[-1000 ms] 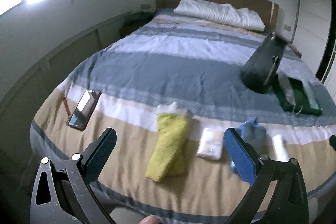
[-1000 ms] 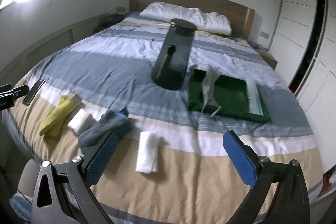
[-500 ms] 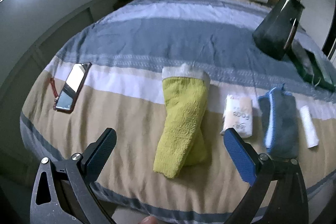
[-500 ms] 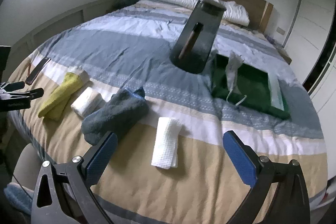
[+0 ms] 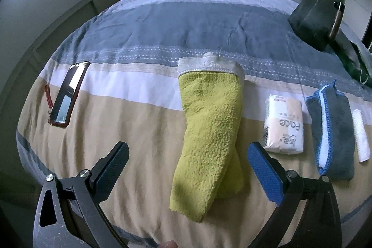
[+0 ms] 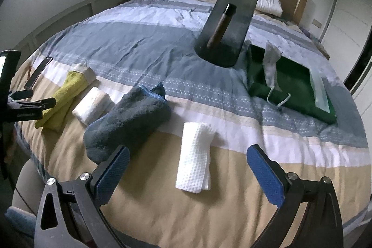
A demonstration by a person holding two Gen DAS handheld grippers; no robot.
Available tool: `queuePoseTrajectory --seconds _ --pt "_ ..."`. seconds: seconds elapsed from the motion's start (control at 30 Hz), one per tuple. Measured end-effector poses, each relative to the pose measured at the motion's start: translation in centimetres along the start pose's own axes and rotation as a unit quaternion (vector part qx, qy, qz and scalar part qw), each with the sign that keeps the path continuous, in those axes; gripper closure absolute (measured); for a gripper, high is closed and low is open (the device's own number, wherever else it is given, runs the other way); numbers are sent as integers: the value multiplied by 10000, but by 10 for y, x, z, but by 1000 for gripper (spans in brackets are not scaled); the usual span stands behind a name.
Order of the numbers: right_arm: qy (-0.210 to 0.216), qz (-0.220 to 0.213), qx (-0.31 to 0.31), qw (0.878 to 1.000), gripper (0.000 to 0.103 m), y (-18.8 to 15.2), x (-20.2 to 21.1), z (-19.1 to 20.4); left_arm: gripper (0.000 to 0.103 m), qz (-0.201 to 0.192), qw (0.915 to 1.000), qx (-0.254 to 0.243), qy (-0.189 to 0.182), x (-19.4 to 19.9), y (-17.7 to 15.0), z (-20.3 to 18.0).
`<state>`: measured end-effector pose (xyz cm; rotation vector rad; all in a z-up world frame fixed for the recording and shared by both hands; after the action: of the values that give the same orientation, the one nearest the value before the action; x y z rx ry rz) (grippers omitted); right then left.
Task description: Organize soft objects
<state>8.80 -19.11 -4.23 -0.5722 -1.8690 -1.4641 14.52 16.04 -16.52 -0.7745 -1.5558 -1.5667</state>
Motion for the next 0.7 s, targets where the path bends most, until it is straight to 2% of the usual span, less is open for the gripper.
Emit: queuePoseTrajectory --seconds 0.7 --pt "108 304 -86 9994 2 0 -50 -8 3 354 9991 -157 167 -39 11 -4"
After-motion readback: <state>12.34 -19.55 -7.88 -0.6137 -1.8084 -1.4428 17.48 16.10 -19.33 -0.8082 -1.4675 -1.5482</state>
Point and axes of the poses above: each gripper's, at about its wrist camera, not at the fingertips, and x roughly against the way its jaws point, z to its left, y to its top, the point moved 6 cm from there along -x, roughly the way its jaws point, and after that the axes turned 4 degrees about -y, right-handed, at the moved point
